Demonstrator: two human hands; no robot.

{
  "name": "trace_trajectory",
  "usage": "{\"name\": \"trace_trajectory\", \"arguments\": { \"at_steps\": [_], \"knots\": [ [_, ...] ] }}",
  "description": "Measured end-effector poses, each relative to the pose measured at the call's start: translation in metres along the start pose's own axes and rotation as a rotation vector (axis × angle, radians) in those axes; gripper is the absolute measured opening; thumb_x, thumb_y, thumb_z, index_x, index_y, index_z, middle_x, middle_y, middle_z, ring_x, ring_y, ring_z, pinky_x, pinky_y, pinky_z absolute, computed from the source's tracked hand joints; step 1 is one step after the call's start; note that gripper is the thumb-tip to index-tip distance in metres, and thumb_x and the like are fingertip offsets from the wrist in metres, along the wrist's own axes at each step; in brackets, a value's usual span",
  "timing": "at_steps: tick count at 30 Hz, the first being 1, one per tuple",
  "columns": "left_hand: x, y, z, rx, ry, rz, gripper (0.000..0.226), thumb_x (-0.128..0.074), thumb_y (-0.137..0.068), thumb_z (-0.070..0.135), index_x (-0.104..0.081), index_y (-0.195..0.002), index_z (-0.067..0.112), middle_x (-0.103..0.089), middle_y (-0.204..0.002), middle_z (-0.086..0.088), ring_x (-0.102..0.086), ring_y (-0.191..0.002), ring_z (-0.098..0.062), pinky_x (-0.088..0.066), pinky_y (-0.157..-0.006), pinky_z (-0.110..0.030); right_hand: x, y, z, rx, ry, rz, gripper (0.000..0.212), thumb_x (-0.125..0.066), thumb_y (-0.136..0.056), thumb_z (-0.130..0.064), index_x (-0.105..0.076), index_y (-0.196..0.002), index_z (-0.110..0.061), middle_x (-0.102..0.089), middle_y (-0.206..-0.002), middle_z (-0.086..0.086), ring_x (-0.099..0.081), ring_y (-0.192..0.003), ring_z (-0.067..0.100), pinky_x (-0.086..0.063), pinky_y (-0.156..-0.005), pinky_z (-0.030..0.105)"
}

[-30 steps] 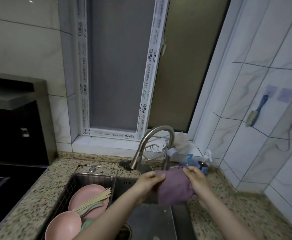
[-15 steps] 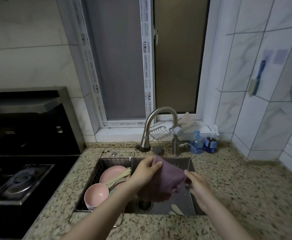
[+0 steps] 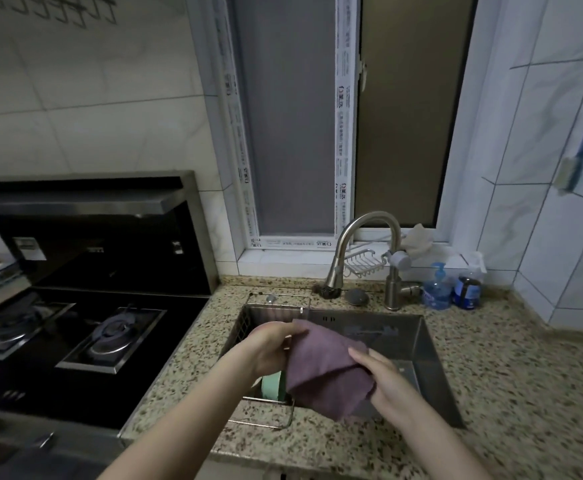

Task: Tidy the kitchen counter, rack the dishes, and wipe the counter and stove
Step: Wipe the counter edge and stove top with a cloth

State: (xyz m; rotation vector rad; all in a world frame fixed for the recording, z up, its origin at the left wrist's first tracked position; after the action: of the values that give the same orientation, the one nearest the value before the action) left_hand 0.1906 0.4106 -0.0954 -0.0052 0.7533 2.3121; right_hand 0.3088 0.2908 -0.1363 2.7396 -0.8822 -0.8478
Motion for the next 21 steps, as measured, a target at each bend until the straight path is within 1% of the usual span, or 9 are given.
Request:
{"name": "trace_trajectory", "arguments": {
  "at_steps": [3,6,8,10,13,16,18,19,21],
  "knots": [
    [0.028,0.004,0.001,-0.051,-0.115,-0.089,0.019,-0.048,-0.089,-0.007,-0.059,-0.100,0.004,-0.056,-0.090,-0.012,-0.054,-0.083,-0.021,-0.045,-0.072,-0.030,-0.013,-0.001,0.004,0.036,0.067,0.083,0.014,-0.057,-0.091,-0.008,-0.064,-0.102,-0.004,-0.071,-0.090,0.011,-0.066,-0.080,0.021,-0.056,-0.062,0.026],
    [0.064,0.010,0.004,-0.082,-0.201,-0.046,0.016,-0.062,-0.081,-0.009,-0.057,-0.090,0.003,-0.060,-0.083,-0.012,-0.060,-0.080,-0.021,-0.053,-0.080,-0.035,-0.029,0.003,-0.001,0.144,0.241,0.203,0.019,-0.060,-0.089,-0.008,-0.061,-0.106,0.001,-0.068,-0.100,0.017,-0.064,-0.089,0.027,-0.052,-0.081,0.038],
    [0.086,0.013,0.014,-0.170,-0.313,0.043,0.041,-0.074,-0.072,-0.006,-0.049,-0.100,0.009,-0.060,-0.087,-0.011,-0.063,-0.079,-0.022,-0.056,-0.072,-0.032,-0.042,0.010,-0.009,0.235,0.403,0.255,0.025,-0.064,-0.087,-0.009,-0.057,-0.111,-0.006,-0.067,-0.102,0.015,-0.062,-0.092,0.025,-0.049,-0.088,0.042],
    [0.098,0.018,0.033,-0.338,-0.564,0.103,0.054,-0.081,-0.066,0.001,-0.053,-0.109,0.016,-0.063,-0.092,-0.009,-0.063,-0.080,-0.019,-0.054,-0.069,-0.025,-0.060,0.017,-0.017,0.298,0.523,0.197,0.033,-0.064,-0.087,-0.010,-0.052,-0.117,-0.018,-0.068,-0.098,0.009,-0.064,-0.090,0.018,-0.051,-0.085,0.034],
    [0.101,0.038,0.067,-0.642,-0.927,0.086,0.033,-0.080,-0.069,0.007,-0.071,-0.100,0.011,-0.070,-0.090,-0.007,-0.058,-0.079,-0.010,-0.042,-0.068,-0.011,-0.088,0.023,-0.031,0.368,0.709,0.072,0.033,-0.068,-0.083,-0.002,-0.061,-0.112,-0.016,-0.070,-0.102,0.007,-0.062,-0.085,0.002,-0.048,-0.073,0.009],
    [0.101,0.062,0.097,-0.857,-1.170,0.122,0.021,-0.076,-0.075,0.015,-0.074,-0.095,0.011,-0.058,-0.086,-0.004,-0.049,-0.079,-0.011,-0.030,-0.060,-0.008,-0.110,0.027,-0.033,0.346,0.915,-0.041,0.045,-0.082,-0.066,-0.001,-0.065,-0.104,-0.018,-0.067,-0.099,-0.006,-0.060,-0.085,-0.005,-0.046,-0.068,0.003],
    [0.107,0.070,0.109,-0.903,-1.188,0.083,0.019,-0.074,-0.078,0.017,-0.071,-0.095,0.008,-0.046,-0.096,-0.002,-0.047,-0.089,-0.013,-0.031,-0.072,-0.011,-0.125,0.030,-0.038,0.396,1.043,-0.038,0.035,-0.084,-0.065,-0.004,-0.067,-0.090,-0.021,-0.068,-0.090,-0.007,-0.062,-0.081,0.003,-0.046,-0.068,0.006],
    [0.110,0.073,0.113,-0.888,-1.156,0.036,0.016,-0.072,-0.080,0.016,-0.069,-0.094,0.008,-0.046,-0.103,-0.002,-0.047,-0.097,-0.012,-0.032,-0.079,-0.012,-0.132,0.033,-0.043,0.443,1.110,-0.028,0.026,-0.083,-0.067,-0.006,-0.068,-0.083,-0.022,-0.068,-0.086,-0.005,-0.061,-0.079,0.006,-0.045,-0.067,0.007],
    [0.122,0.078,0.114,-0.806,-0.919,-0.121,0.007,-0.067,-0.085,0.011,-0.065,-0.091,0.009,-0.054,-0.109,-0.001,-0.051,-0.103,-0.011,-0.038,-0.086,-0.015,-0.146,0.035,-0.050,0.503,1.088,-0.033,0.014,-0.077,-0.074,-0.006,-0.069,-0.079,-0.017,-0.066,-0.090,0.005,-0.059,-0.082,0.012,-0.044,-0.071,0.010]
  ]
}}
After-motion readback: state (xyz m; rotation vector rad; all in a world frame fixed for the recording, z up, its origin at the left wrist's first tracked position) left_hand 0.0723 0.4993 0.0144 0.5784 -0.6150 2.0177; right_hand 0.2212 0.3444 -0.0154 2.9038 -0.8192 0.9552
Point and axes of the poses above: each hand's wrist, its own y-axis away from the middle knuckle, its own x-axis out of the back of the hand, z = x × y, the point moved 7 cm from there along -y, towards the middle knuckle
